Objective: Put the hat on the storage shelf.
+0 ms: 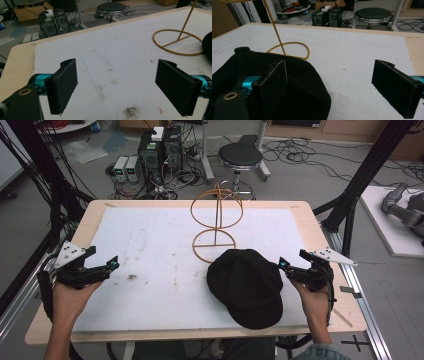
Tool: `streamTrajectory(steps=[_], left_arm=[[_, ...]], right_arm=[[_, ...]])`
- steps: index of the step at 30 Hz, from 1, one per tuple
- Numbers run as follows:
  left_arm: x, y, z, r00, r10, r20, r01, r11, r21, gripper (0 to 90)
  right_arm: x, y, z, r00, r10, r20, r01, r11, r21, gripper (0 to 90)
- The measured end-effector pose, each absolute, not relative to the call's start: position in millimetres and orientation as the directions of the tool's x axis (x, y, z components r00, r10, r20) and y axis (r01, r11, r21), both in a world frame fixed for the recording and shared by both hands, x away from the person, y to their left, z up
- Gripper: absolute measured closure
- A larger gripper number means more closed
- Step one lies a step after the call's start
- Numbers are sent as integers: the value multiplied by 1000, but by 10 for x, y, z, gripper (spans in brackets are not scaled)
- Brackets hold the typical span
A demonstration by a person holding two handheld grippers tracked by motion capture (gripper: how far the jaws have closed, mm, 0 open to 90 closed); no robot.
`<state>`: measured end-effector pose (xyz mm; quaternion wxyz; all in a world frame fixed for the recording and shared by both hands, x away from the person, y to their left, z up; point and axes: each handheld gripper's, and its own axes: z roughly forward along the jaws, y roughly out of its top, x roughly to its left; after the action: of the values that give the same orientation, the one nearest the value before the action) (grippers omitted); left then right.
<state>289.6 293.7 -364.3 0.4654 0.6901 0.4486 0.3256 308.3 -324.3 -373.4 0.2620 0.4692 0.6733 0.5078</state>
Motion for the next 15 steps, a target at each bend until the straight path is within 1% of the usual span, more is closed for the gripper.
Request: streamTrajectory(steps=[15], left_arm=[[2905, 2908, -3641, 392, 919, 38, 315, -173, 933, 186]], right_arm=[[3062, -3254, -3716, -420, 899, 124, 360, 40, 932, 126]])
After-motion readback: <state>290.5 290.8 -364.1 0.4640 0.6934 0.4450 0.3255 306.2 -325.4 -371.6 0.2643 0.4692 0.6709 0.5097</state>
